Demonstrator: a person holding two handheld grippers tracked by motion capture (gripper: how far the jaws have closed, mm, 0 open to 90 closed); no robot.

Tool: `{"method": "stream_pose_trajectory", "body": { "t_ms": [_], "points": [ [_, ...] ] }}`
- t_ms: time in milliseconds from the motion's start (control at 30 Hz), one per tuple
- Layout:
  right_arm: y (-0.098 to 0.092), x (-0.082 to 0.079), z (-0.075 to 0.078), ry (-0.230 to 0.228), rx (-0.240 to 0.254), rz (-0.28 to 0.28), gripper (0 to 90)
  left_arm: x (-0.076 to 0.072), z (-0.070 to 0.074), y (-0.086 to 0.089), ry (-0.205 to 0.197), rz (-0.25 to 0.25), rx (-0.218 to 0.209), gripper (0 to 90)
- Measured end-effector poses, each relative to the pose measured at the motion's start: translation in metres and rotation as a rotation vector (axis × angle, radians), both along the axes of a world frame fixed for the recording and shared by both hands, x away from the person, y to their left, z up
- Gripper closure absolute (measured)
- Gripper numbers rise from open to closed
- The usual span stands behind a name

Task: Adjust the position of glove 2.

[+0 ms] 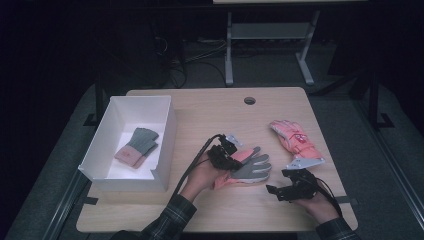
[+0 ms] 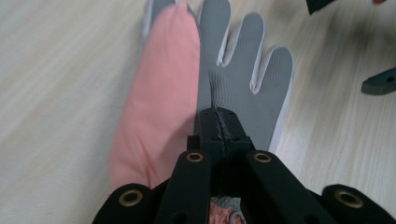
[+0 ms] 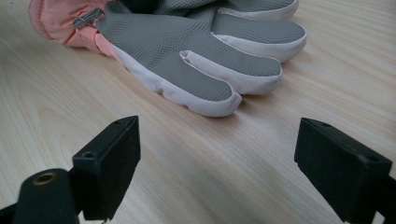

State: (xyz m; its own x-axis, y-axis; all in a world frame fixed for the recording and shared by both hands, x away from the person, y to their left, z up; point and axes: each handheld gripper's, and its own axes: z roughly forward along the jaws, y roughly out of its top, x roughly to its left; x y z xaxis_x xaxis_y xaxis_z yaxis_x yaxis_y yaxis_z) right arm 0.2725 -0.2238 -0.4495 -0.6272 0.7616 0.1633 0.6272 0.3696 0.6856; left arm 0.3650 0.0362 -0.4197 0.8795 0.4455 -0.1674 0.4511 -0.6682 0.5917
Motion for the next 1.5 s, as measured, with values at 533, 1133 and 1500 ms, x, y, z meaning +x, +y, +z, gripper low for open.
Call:
{"method": "stream_pose_trajectory", "body": {
  "t_ms": [533,1133,1500],
  "points": [
    [-0.002,0.001,-0.001,0.002,0.006,-0.005,14.2,0.042,-0.018,0.043,0.029,0.16,0.077,89.8],
    [-0.007,-0.001,0.0,-0.002,0.005,-0.016,14.2,-0.015,-0.013,0.065,0.086,0.049,0.018,89.8],
    [-0.019,-0.004,-0.001,0.008,-0.005,-0.051,14.2,-0.047,-0.015,0.044,0.125,-0.083,-0.037,89.7]
  ]
}}
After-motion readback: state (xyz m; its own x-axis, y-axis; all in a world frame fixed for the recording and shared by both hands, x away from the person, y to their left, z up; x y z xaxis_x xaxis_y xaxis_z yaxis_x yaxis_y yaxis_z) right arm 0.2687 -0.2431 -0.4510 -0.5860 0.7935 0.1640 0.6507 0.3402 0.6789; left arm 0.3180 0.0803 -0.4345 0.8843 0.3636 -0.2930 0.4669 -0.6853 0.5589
